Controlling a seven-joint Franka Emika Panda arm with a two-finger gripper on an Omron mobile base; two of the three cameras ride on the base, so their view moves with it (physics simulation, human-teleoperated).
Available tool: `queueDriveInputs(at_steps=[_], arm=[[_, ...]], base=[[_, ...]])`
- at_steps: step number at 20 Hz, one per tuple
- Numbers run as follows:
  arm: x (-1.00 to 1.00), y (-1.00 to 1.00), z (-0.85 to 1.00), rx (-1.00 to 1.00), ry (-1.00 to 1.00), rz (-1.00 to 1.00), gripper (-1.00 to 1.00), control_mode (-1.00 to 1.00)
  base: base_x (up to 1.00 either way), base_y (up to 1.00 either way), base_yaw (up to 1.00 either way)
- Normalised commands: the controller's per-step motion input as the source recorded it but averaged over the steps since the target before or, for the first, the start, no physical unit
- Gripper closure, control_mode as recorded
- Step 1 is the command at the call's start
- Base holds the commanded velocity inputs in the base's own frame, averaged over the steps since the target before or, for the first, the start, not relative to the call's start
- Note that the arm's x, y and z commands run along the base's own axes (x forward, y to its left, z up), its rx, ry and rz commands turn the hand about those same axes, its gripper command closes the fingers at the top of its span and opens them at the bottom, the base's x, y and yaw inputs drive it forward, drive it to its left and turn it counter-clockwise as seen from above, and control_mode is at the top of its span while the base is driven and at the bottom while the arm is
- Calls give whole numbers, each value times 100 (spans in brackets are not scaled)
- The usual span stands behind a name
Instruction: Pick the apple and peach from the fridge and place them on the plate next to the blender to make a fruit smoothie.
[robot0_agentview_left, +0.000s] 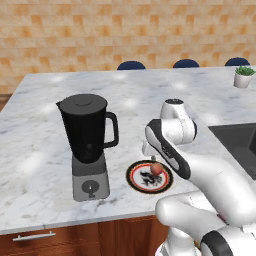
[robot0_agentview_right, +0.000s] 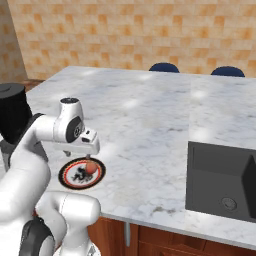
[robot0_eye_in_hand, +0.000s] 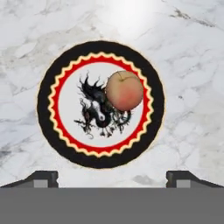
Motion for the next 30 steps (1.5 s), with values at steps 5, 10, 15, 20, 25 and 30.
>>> queueDriveInputs(at_steps=[5,10,15,20,25,30], arm=[[-95,0,93,-7,-22,-9,-100,-100],[-89,-1,90,-2,-28,-10,-100,-100],[-47,0,28,0,-12,-6,-100,-100],[-3,0,0,0,0,0,-100,100],[0,0,0,0,0,0,-100,100],[0,0,0,0,0,0,-100,100]], base=[[0,0,0],[0,0,0],[0,0,0],[-51,-21,10],[-68,12,75],[-8,36,99]])
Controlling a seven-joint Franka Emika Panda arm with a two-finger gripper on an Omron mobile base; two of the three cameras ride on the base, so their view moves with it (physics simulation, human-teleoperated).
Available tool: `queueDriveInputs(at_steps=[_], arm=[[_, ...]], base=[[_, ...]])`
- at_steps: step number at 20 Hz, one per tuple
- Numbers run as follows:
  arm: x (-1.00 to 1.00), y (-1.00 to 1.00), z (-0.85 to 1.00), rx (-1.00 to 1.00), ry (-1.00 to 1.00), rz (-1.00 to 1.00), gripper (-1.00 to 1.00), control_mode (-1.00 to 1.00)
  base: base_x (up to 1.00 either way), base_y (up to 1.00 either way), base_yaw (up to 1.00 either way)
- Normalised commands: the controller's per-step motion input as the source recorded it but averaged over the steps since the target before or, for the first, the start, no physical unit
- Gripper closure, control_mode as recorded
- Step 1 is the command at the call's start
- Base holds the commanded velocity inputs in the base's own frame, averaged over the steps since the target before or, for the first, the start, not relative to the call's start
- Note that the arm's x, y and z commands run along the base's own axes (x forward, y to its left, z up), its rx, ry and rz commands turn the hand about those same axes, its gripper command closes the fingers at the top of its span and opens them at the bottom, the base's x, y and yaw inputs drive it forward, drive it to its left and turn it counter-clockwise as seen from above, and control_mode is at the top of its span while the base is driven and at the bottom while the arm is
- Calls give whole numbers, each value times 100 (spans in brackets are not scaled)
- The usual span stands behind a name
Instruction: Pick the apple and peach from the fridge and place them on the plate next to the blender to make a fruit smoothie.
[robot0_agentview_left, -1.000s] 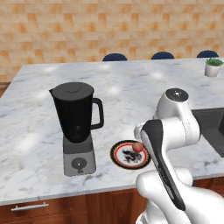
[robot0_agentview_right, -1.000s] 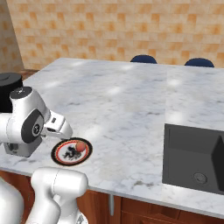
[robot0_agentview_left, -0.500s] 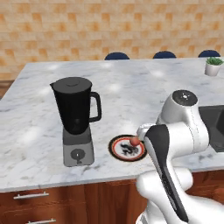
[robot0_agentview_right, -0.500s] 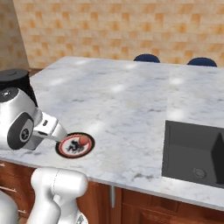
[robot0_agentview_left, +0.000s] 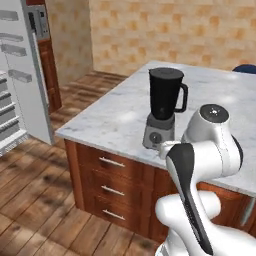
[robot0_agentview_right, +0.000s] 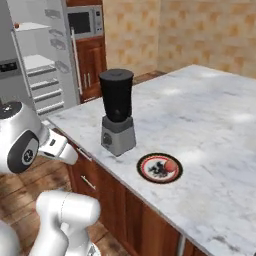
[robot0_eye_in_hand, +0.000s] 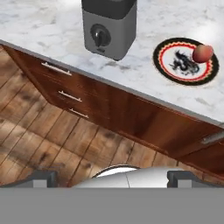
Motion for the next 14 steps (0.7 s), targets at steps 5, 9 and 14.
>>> queueDriveInputs(at_steps=[5,9,14], arm=[[0,0,0,0,0,0,-100,100],[0,0,0,0,0,0,-100,100],[0,0,0,0,0,0,-100,100]], base=[[43,74,68],[100,100,35],[100,90,18]])
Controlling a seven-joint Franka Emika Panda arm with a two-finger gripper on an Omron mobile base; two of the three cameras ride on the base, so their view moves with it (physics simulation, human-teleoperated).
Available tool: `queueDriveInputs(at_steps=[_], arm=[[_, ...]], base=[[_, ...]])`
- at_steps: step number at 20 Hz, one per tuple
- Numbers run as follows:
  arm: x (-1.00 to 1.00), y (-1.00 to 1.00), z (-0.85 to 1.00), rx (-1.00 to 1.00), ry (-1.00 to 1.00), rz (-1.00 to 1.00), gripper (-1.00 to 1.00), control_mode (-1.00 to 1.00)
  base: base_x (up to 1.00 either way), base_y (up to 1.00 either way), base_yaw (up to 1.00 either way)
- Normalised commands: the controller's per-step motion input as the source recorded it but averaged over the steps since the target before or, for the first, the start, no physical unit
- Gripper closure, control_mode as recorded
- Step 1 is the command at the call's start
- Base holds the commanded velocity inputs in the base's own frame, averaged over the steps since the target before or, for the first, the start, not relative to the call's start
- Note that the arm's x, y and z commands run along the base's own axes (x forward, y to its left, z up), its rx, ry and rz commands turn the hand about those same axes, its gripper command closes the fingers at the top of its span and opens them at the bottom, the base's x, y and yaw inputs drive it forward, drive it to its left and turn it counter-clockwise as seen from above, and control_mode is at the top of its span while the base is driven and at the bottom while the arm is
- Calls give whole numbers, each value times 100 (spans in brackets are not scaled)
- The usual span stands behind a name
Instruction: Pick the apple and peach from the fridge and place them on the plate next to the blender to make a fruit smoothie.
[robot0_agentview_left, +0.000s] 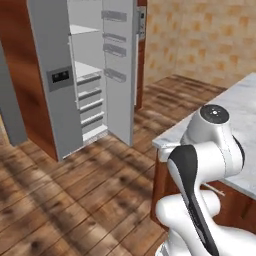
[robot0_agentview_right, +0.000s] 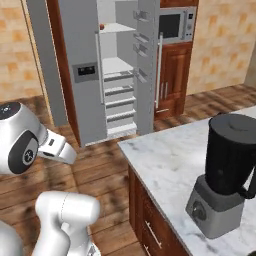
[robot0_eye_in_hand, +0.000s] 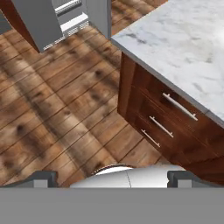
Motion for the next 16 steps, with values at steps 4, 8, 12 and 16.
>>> queueDriveInputs(at_steps=[4,8,12,16], arm=[[0,0,0,0,0,0,-100,100],[0,0,0,0,0,0,-100,100],[0,0,0,0,0,0,-100,100],[0,0,0,0,0,0,-100,100]], base=[[100,72,1],[100,80,-5],[100,80,-29],[100,77,-38]])
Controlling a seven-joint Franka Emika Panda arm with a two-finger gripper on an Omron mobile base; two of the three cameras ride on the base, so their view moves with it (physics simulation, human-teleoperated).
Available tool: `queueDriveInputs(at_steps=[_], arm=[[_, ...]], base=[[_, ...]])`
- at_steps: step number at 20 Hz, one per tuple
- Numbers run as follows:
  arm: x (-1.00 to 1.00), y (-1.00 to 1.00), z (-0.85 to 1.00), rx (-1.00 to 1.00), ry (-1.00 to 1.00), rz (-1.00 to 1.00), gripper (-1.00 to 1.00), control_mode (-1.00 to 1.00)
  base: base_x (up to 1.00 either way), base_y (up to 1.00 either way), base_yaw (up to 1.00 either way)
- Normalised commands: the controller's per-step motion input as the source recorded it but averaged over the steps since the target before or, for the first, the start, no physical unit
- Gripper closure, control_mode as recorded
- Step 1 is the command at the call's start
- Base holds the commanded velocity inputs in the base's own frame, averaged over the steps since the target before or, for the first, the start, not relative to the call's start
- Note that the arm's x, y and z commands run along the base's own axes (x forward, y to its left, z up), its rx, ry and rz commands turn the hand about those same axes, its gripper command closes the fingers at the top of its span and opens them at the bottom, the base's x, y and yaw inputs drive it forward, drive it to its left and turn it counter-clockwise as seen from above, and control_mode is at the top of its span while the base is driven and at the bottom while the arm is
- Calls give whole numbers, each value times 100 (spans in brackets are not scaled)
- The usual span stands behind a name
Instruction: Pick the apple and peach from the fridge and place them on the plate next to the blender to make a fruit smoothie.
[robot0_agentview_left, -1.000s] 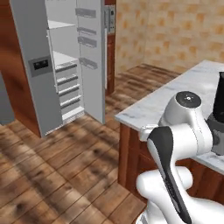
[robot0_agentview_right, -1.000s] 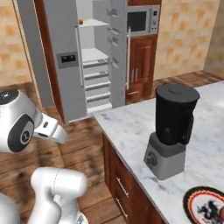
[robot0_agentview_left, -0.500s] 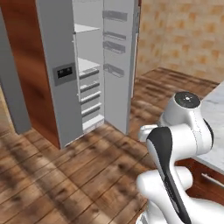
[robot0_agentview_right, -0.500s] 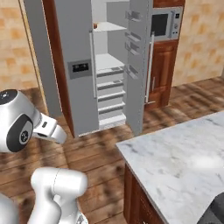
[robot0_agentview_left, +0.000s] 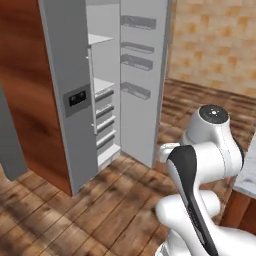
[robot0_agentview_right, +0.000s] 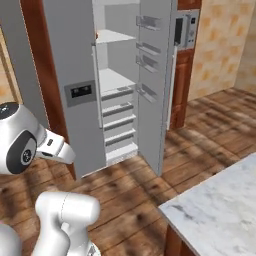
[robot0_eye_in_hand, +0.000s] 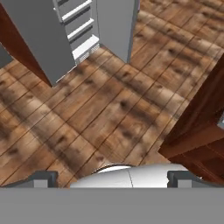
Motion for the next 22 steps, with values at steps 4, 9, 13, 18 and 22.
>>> queueDriveInputs(at_steps=[4,9,13,18,22], arm=[[0,0,0,0,0,0,-100,100],[0,0,0,0,0,0,-100,100],[0,0,0,0,0,0,-100,100],[0,0,0,0,0,0,-100,100],[0,0,0,0,0,0,-100,100]], base=[[100,74,-25],[100,10,-3],[100,-64,0],[100,-49,3],[100,0,23]])
